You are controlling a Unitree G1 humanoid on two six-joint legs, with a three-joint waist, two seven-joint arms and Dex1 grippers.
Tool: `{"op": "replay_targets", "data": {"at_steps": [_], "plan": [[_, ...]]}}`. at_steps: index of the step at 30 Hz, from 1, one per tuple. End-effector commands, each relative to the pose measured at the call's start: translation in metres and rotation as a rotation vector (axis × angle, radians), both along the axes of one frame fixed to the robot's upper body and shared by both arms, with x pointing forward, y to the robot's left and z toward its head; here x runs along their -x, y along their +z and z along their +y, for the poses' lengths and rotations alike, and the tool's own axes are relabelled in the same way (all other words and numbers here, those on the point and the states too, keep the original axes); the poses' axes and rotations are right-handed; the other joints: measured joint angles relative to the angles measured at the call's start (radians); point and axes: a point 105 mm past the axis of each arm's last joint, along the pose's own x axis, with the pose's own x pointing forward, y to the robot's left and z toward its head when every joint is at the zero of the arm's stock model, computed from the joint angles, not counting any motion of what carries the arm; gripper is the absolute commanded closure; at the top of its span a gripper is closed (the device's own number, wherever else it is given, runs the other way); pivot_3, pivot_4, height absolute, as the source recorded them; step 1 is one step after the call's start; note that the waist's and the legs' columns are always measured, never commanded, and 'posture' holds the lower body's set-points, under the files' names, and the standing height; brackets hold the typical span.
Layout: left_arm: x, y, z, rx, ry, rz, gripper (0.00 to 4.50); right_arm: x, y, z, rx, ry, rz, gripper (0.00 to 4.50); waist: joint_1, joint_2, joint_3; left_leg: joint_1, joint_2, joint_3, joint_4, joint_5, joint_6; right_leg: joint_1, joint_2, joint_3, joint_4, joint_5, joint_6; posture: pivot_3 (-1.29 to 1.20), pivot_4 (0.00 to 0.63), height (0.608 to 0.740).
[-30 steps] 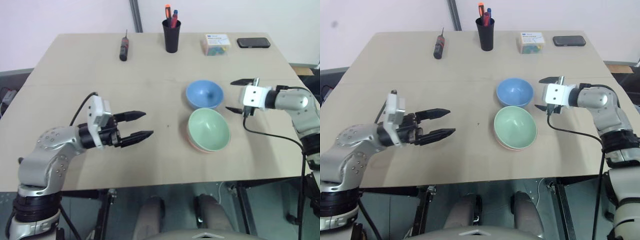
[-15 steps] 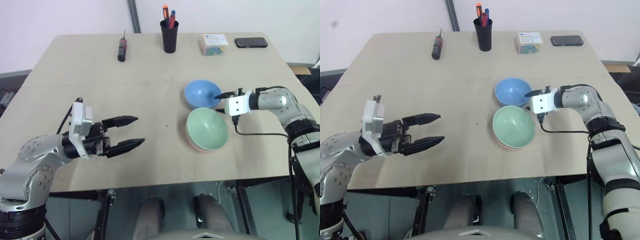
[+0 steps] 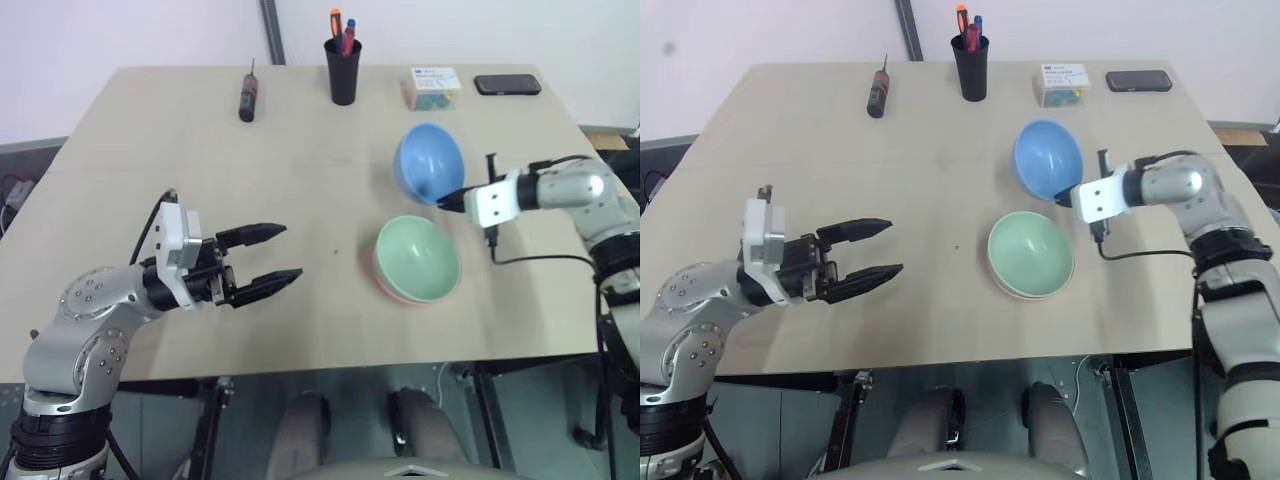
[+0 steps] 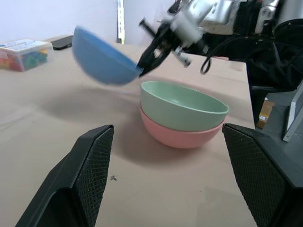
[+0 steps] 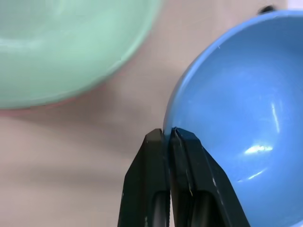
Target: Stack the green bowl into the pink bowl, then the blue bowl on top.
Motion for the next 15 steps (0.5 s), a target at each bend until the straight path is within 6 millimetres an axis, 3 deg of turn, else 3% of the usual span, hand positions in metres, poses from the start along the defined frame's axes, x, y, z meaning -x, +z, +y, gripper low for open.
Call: {"op": "replay_targets", "data": {"at_steps": [1, 5, 10, 13, 15], "plan": [[-0.005, 0.005, 0.000, -0.002, -0.016, -0.036, 0.63, 0.061, 0.045, 0.011, -0.134, 0.052, 0.158, 4.43, -0.004, 0.000, 0.000, 0.001, 0.000, 0.000, 0.000, 0.000, 0.000, 0.000, 0.000, 0.000, 0.000, 0.000, 0.000, 0.00, 0.150, 0.740], [-0.010, 0.006, 0.001, -0.005, -0.031, -0.039, 0.63, 0.101, 0.047, 0.024, -0.173, 0.033, 0.301, 4.43, -0.003, 0.002, 0.001, 0.002, 0.000, 0.000, 0.000, 0.000, 0.000, 0.001, 0.000, 0.000, 0.001, 0.000, 0.000, 0.00, 0.150, 0.740], [-0.012, 0.006, -0.001, -0.008, -0.046, -0.045, 0.63, 0.119, 0.035, 0.041, -0.225, -0.015, 0.417, 4.43, -0.007, 0.001, 0.000, 0.002, 0.000, 0.001, 0.001, 0.000, 0.000, 0.001, 0.001, 0.000, 0.001, 0.000, 0.000, 0.00, 0.150, 0.740], [-0.012, 0.007, -0.002, -0.009, -0.049, -0.051, 0.63, 0.122, 0.020, 0.050, -0.248, -0.027, 0.470, 3.76, -0.005, 0.000, 0.000, 0.002, -0.001, 0.002, 0.001, 0.000, 0.000, 0.001, 0.001, 0.000, 0.001, 0.000, 0.000, 0.00, 0.150, 0.740], [-0.012, 0.008, -0.002, -0.010, -0.049, -0.055, 0.63, 0.123, 0.008, 0.050, -0.242, -0.049, 0.503, 2.98, -0.003, 0.000, 0.000, 0.001, -0.001, 0.002, 0.001, 0.000, 0.000, 0.001, 0.001, 0.000, 0.000, 0.000, 0.000, 0.00, 0.150, 0.740]]}}
